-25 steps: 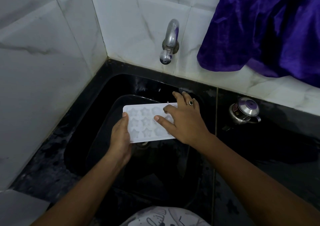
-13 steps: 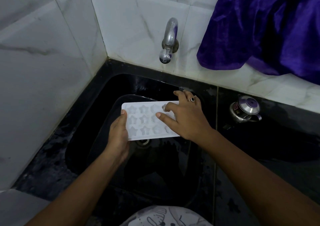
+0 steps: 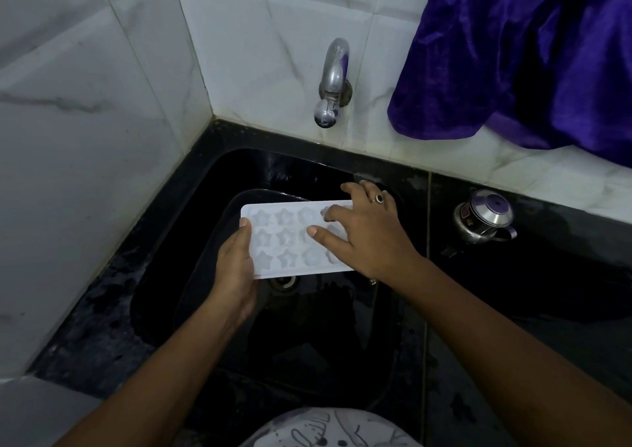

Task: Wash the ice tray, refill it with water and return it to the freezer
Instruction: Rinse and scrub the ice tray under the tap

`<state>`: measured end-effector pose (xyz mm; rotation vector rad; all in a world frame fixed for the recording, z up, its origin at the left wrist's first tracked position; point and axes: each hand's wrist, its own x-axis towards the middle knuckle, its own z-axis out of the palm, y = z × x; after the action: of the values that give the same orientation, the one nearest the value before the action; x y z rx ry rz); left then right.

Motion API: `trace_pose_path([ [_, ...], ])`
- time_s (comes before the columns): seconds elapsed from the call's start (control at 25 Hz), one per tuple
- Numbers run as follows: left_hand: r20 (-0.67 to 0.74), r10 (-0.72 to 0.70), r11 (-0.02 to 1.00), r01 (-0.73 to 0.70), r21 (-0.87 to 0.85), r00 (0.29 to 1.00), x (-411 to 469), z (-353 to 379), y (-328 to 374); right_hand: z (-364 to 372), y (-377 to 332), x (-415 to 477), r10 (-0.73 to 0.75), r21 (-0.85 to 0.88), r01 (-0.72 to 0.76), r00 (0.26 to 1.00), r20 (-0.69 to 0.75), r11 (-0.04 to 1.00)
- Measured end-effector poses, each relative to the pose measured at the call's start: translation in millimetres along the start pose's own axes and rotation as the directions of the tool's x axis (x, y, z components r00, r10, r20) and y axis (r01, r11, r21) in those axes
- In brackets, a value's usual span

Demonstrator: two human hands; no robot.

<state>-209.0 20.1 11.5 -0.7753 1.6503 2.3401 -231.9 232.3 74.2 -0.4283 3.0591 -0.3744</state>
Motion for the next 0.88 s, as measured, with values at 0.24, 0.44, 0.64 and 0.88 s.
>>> trace_pose_path([
  [0.24,0.013,0.023,1.0,-0.023,-0.011,1.0,-0.5,-0.6,1.3,-0.1,-0.2,-2.2,0.005,0.002,-0.005,1.0,0.014,1.0],
  [0.44,0.037,0.005,1.0,-0.005,-0.011,0.999,-1.6,0.6,-2.6,0.0,-2.5,-0.3,0.032,-0.023,-0.032,0.999,-0.008,0.999],
  [0.64,0.023,0.003,1.0,-0.003,0.006,1.0,-1.0,-3.1,-3.8,-1.7,1.2,-0.8,0.01,-0.025,-0.01,1.0,0.011,1.0],
  [0.88,0.016,0.011,1.0,-0.012,0.008,1.0,-1.0,-3.0,-2.1,-1.6,1.2,0.9,-0.013,0.0,0.013,0.999,0.029,1.0],
])
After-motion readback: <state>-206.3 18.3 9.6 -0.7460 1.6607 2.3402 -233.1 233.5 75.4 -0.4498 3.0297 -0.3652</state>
